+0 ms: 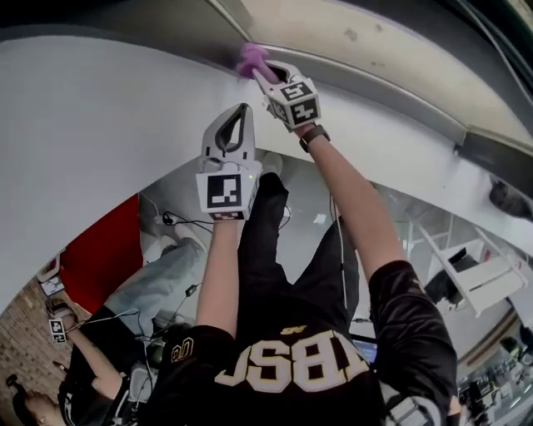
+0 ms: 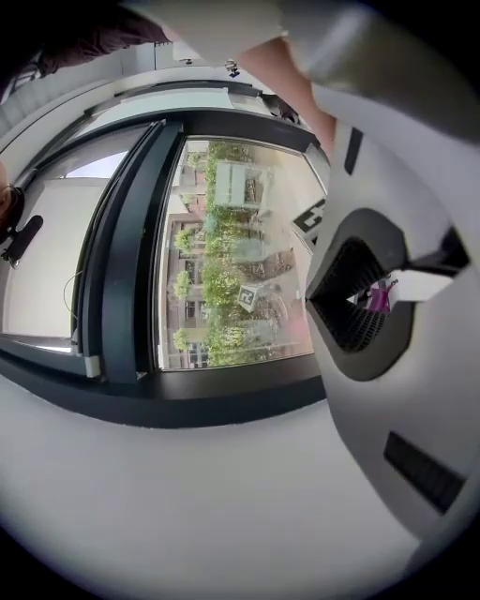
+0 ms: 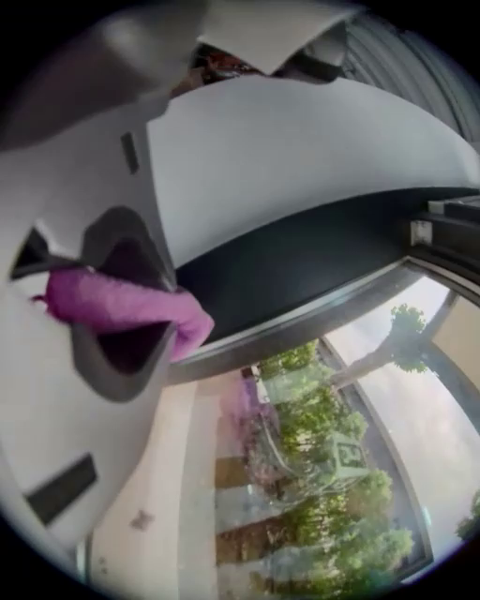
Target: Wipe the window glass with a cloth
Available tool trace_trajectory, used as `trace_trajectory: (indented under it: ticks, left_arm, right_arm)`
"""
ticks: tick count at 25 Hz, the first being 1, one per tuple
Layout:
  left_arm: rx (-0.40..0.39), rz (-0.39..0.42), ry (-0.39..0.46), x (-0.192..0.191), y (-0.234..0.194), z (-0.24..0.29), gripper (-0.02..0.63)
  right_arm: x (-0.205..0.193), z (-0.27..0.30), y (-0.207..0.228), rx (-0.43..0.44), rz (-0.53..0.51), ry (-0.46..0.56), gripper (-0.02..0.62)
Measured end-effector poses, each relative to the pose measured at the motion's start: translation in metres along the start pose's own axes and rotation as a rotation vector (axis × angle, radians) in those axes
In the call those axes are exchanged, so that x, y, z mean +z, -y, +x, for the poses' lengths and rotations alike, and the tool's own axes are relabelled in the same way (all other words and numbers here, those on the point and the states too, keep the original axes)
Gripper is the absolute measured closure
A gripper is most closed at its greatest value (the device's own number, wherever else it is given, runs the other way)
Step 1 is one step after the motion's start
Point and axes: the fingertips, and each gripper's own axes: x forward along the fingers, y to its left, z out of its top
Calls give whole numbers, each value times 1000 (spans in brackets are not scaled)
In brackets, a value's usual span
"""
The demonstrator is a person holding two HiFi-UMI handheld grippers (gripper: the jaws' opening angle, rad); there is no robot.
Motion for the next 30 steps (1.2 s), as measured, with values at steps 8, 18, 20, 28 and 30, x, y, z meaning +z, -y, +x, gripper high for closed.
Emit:
trace_trajectory:
  ticks: [8,18,20,28,30]
  left_arm:
    - [-21,-29,-3,-10,21,8,588]
    - [-316,-15,23,6,247,76,588]
    - [-359,-12,32,10,296,82,588]
    - [-435,-66,36,7,419,89,588]
    - [-437,-72,33,4,428,87,588]
  right_arm:
    - [-12,-27,95,-201,283,104,515]
    - [-62,-323,292,-586,461,328,515]
    - [-79,-387,329,-671,531,374,515]
    - [-133,-577,417,-947,795,582,515]
    - [-134,-585,419,-957,776,569,515]
